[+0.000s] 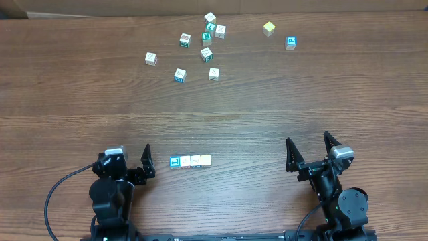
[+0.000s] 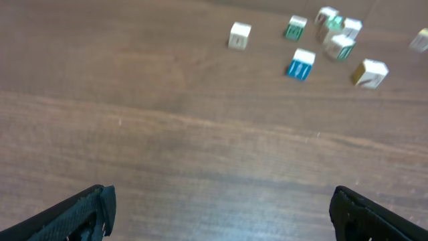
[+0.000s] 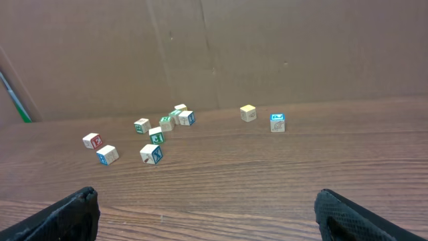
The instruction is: Form a horizontal line
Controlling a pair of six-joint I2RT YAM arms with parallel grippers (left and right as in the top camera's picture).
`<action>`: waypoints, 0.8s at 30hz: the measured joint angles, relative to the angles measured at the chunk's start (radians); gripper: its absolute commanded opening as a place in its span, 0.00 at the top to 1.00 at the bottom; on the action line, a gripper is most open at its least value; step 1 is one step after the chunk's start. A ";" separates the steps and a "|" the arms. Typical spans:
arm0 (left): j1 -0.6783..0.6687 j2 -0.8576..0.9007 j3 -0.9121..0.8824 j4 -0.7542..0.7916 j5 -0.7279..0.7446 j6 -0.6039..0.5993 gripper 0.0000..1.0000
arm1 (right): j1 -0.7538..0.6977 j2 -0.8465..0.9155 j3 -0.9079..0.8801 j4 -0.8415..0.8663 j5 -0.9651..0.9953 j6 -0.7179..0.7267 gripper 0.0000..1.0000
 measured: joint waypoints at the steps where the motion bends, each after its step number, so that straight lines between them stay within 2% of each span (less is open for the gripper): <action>1: 0.000 -0.017 0.000 0.000 0.000 0.000 0.00 | 0.000 0.000 0.000 0.001 0.000 0.000 0.00; 11: -0.007 -0.219 0.000 0.000 -0.010 0.041 0.00 | 0.000 0.000 0.000 0.000 0.000 0.000 0.00; 24: -0.052 -0.283 0.000 -0.002 -0.011 0.104 0.00 | 0.000 0.000 0.000 0.000 0.000 0.000 0.00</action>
